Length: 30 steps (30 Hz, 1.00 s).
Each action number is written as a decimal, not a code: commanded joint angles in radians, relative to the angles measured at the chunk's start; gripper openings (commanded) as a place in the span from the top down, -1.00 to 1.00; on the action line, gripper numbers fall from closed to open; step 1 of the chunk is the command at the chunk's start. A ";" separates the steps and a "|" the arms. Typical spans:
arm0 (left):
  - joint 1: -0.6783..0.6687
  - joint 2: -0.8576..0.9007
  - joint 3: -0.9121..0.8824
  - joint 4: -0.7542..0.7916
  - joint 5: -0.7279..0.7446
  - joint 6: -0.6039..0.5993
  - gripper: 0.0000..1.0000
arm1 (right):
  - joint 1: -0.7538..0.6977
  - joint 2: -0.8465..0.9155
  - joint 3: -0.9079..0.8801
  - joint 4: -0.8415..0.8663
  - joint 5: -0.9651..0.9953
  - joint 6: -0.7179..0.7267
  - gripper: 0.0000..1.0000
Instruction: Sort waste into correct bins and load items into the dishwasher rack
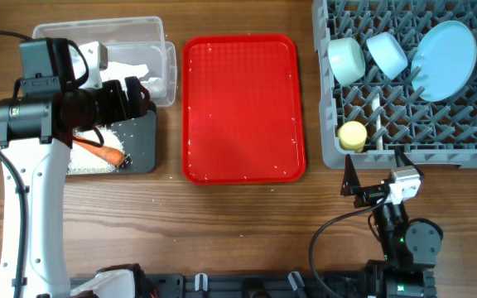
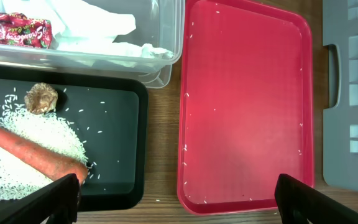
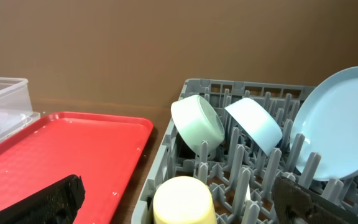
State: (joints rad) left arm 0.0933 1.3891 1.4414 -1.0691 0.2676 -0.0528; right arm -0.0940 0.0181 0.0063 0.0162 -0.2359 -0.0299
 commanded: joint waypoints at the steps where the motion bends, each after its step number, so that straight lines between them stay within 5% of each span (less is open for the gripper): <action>1: -0.003 -0.002 0.012 0.003 0.001 0.020 -1.00 | 0.007 -0.007 -0.001 0.005 -0.016 0.006 -0.99; 8: -0.003 -0.002 0.012 0.002 0.018 0.015 -1.00 | 0.007 -0.007 -0.001 0.005 -0.016 0.006 -0.99; 11: -0.060 -0.052 -0.034 0.118 0.047 0.056 -1.00 | 0.007 -0.007 -0.001 0.005 -0.016 0.006 -1.00; 13: -0.115 -0.145 -0.179 0.309 0.046 0.137 -1.00 | 0.007 -0.007 -0.001 0.006 -0.016 0.006 -0.99; 18: -0.134 -0.543 -0.797 0.893 0.050 0.117 -1.00 | 0.007 -0.007 -0.001 0.005 -0.016 0.006 -0.99; 21: -0.134 -0.766 -1.088 1.090 0.027 0.117 -1.00 | 0.007 -0.007 -0.001 0.005 -0.016 0.006 -0.99; 24: -0.134 -1.009 -1.314 1.193 0.018 0.116 -1.00 | 0.007 -0.007 -0.001 0.005 -0.016 0.006 -0.99; 30: -0.134 -1.290 -1.433 1.166 -0.053 0.117 -1.00 | 0.007 -0.007 -0.001 0.005 -0.016 0.006 -0.99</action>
State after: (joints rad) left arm -0.0387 0.1768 0.0555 0.1001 0.2516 0.0509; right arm -0.0921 0.0196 0.0063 0.0162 -0.2359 -0.0299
